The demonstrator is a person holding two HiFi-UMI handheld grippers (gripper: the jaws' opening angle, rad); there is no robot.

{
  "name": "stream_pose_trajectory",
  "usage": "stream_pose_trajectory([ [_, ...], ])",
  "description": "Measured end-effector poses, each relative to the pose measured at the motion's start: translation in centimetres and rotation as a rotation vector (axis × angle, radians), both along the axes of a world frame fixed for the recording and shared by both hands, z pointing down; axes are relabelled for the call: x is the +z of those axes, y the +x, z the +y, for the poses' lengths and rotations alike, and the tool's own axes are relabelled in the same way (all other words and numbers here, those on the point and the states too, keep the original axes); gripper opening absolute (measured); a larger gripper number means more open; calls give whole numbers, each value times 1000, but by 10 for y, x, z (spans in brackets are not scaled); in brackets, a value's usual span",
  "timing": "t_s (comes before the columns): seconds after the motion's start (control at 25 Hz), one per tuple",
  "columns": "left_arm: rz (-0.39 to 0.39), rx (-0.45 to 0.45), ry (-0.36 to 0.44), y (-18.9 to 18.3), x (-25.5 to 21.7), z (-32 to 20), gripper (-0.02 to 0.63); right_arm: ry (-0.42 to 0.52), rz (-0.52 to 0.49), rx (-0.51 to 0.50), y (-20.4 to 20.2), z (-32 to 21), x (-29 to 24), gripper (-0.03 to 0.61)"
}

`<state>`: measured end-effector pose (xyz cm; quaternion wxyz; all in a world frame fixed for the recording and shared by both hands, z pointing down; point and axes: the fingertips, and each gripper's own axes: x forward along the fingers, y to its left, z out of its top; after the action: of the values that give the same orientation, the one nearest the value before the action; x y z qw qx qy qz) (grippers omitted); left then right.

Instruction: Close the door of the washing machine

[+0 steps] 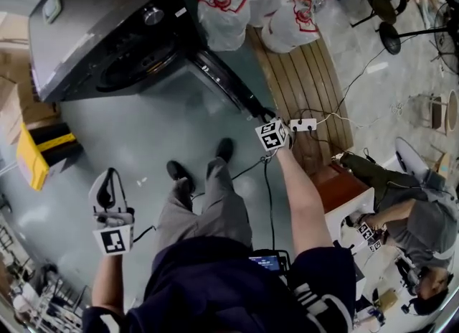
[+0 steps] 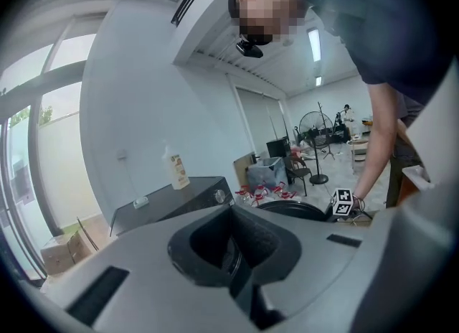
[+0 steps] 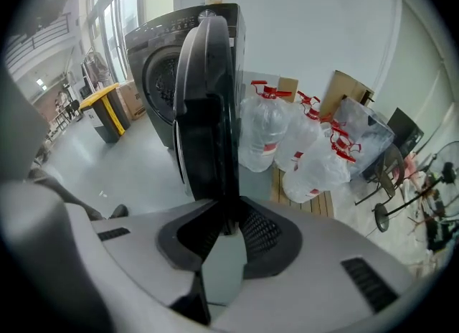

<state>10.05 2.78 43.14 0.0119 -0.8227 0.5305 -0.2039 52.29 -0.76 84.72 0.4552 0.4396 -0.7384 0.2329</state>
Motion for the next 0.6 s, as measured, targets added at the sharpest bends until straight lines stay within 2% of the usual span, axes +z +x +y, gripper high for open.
stream_pose_trajectory([
  [0.6,20,-12,-2,-97,6,53,26,-30,-6,92,-92,48,6,84],
])
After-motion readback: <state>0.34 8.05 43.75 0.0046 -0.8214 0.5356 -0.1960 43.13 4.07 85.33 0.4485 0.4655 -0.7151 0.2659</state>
